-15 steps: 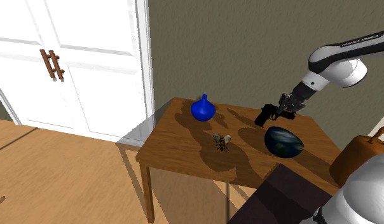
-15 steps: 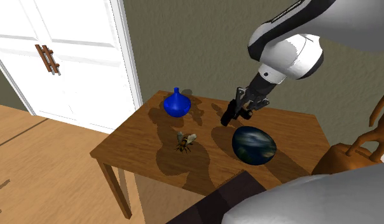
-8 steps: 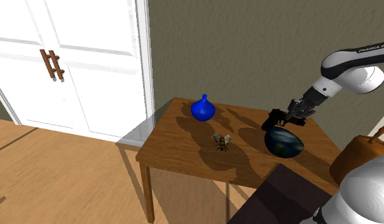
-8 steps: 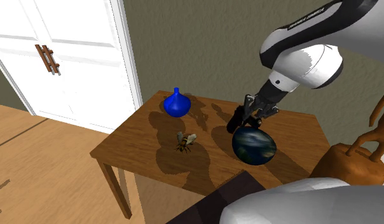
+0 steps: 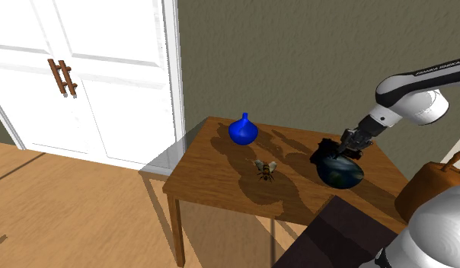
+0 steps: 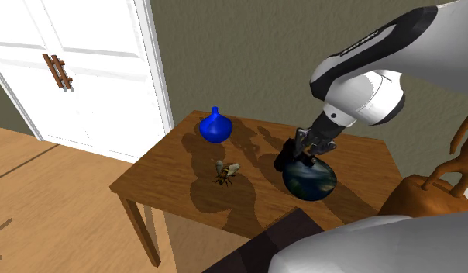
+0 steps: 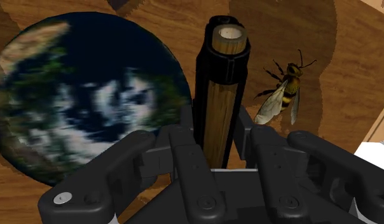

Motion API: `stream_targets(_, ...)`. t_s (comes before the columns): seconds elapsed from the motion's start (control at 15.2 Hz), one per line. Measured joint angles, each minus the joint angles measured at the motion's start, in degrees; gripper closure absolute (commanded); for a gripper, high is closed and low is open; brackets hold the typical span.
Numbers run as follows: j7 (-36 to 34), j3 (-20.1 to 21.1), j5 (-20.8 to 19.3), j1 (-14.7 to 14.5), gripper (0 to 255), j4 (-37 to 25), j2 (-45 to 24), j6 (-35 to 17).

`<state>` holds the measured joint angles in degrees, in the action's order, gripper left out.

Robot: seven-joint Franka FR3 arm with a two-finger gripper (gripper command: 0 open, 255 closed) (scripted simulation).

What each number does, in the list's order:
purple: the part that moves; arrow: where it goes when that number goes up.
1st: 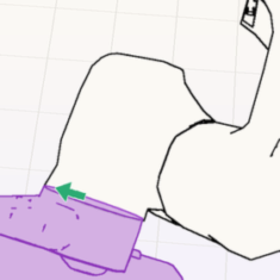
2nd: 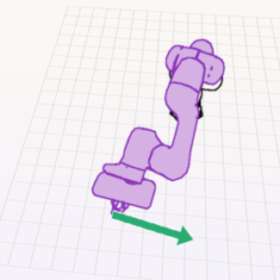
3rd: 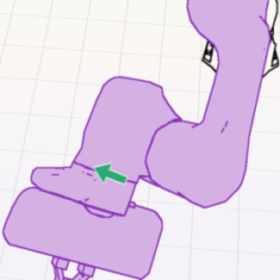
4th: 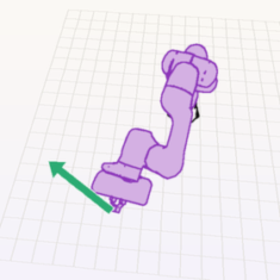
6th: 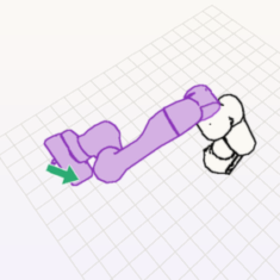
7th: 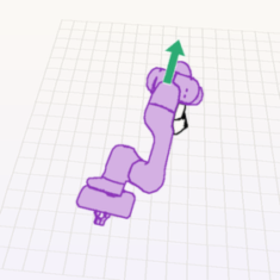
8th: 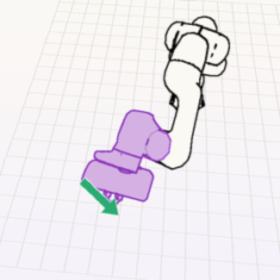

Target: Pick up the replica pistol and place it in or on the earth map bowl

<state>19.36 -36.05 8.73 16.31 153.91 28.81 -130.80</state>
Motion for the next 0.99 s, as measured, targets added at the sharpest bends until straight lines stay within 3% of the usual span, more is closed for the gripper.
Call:
stream_targets(0.33, 2.84, -1.99, 1.99, -1.74, 255, 1.59, -2.95, -4.25)
stream_targets(0.79, 3.38, -2.29, 2.48, -2.07, 255, 1.88, -3.55, -5.07)
stream_targets(0.86, 3.38, -2.28, 2.47, -2.06, 0, 1.89, -3.55, -5.07)
stream_targets(0.99, 3.35, -2.31, 2.4, -1.97, 0, 1.94, -3.57, -5.06)
